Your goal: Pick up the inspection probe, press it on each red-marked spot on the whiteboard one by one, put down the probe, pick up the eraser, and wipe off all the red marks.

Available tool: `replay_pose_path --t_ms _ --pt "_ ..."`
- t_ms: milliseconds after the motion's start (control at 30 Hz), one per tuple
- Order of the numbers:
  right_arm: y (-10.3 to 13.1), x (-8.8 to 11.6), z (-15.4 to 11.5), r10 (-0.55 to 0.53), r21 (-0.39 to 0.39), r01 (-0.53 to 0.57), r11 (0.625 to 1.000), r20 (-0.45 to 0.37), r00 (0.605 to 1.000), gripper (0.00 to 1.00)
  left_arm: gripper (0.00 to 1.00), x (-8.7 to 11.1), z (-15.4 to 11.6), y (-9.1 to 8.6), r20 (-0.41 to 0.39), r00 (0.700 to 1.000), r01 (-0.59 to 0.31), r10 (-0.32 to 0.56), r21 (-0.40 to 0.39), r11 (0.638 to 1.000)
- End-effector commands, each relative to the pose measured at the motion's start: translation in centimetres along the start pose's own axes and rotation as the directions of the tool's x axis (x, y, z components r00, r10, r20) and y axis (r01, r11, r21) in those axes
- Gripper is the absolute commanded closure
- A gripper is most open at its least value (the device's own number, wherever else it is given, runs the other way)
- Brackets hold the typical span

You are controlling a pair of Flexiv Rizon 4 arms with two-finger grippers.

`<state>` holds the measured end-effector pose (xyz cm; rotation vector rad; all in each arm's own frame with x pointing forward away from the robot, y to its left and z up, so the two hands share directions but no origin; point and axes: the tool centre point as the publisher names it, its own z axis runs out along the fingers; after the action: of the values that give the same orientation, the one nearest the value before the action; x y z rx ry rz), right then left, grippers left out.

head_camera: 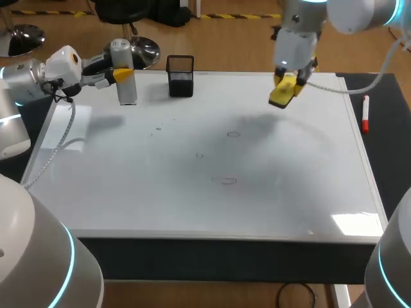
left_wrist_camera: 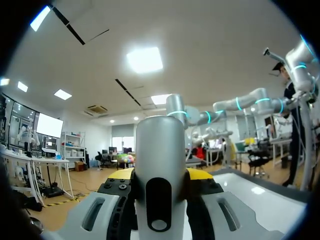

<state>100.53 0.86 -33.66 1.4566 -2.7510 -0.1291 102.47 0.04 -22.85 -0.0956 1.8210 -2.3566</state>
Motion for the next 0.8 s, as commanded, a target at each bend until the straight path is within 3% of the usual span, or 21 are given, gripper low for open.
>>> replay_pose_path --t_ms 33,200,367,800 --pt "3.4 -1.7 0.9 -0.050 0.025 0.051 0.998 -0.019 0.999 1.00 1.00 0.2 0.1 -0.2 0.007 1.000 -0.003 0.003 -0.002 1.000" --pt "7.4 -3.6 2.5 -0.129 0.030 0.132 0.991 -0.078 0.988 1.00 1.00 0.2 0.1 -0.2 0.007 1.000 -0.003 0.003 -0.002 1.000" --pt "10.3 -5.1 3.6 -0.181 -0.006 0.181 0.983 -0.061 0.981 1.00 1.00 0.2 0.1 -0.2 0.007 1.000 -0.003 0.003 -0.002 1.000" --pt "14.2 -8.8 6.6 -0.252 0.022 0.257 0.966 -0.117 0.961 1.00 1.00 0.2 0.1 -0.2 0.007 1.000 -0.003 0.003 -0.002 1.000"
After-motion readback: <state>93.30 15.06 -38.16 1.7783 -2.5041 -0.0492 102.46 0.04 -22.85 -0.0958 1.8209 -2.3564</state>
